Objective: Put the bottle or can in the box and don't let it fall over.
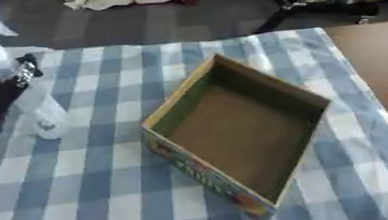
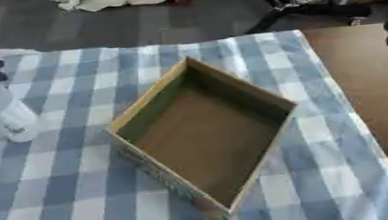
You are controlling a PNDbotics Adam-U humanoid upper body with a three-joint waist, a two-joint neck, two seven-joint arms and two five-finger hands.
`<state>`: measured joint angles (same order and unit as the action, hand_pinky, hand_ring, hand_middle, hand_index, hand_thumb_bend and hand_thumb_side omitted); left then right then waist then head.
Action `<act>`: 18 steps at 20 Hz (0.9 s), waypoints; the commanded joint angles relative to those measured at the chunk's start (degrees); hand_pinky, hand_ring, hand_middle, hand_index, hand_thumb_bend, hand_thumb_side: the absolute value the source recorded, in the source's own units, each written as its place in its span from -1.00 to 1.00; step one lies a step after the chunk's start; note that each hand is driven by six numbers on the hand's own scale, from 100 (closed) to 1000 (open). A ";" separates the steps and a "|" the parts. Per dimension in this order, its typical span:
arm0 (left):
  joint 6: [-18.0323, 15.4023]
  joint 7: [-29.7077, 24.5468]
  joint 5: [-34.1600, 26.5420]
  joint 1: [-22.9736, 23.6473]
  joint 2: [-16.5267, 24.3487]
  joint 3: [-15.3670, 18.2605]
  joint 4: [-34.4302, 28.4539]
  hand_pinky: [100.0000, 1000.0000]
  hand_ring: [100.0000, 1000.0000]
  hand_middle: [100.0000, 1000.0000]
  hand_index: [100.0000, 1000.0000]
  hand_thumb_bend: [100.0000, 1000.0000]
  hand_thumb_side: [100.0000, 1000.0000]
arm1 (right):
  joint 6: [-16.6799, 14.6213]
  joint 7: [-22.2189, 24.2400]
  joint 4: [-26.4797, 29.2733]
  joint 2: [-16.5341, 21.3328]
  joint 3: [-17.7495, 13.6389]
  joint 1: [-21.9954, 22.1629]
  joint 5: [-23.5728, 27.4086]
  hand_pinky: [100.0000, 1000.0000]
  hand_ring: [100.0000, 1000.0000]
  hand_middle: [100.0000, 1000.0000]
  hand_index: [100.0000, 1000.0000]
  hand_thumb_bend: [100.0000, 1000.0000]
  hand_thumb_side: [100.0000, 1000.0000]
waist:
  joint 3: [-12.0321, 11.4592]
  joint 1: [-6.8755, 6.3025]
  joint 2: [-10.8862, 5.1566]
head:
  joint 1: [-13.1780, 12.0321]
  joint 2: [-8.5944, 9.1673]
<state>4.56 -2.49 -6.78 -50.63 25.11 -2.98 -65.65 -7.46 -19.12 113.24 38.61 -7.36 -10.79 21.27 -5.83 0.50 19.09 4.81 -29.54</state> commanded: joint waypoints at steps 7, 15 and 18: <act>-0.50 1.02 -1.67 -1.55 0.17 0.38 1.25 0.22 1.00 0.40 -0.16 -1.00 -0.01 | 0.15 -0.04 1.35 1.12 -0.70 -0.73 0.40 0.86 0.75 1.00 0.64 -1.00 -0.11 | 0.24 -0.01 -0.94 | -0.08 0.94; -2.00 1.56 -3.25 -1.86 -0.27 0.32 2.90 -0.10 1.00 0.01 -0.57 -1.00 0.12 | 0.04 -0.15 1.35 1.05 -0.87 -0.85 0.62 0.86 0.74 1.00 0.63 -1.00 -0.11 | 0.41 -0.07 -0.95 | 0.03 0.80; -3.33 2.40 -3.21 -1.91 -0.32 0.40 3.14 -0.24 1.00 -0.13 -0.74 -1.00 0.21 | -0.02 -0.21 1.35 1.06 -0.93 -0.88 0.70 0.86 0.74 1.00 0.63 -1.00 -0.11 | 0.46 -0.08 -0.97 | 0.01 0.73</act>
<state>1.77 -0.28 -9.73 -51.63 24.30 -2.95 -62.37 -7.50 -19.16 113.24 38.58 -7.41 -11.08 21.63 -5.51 0.43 19.09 4.72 -29.26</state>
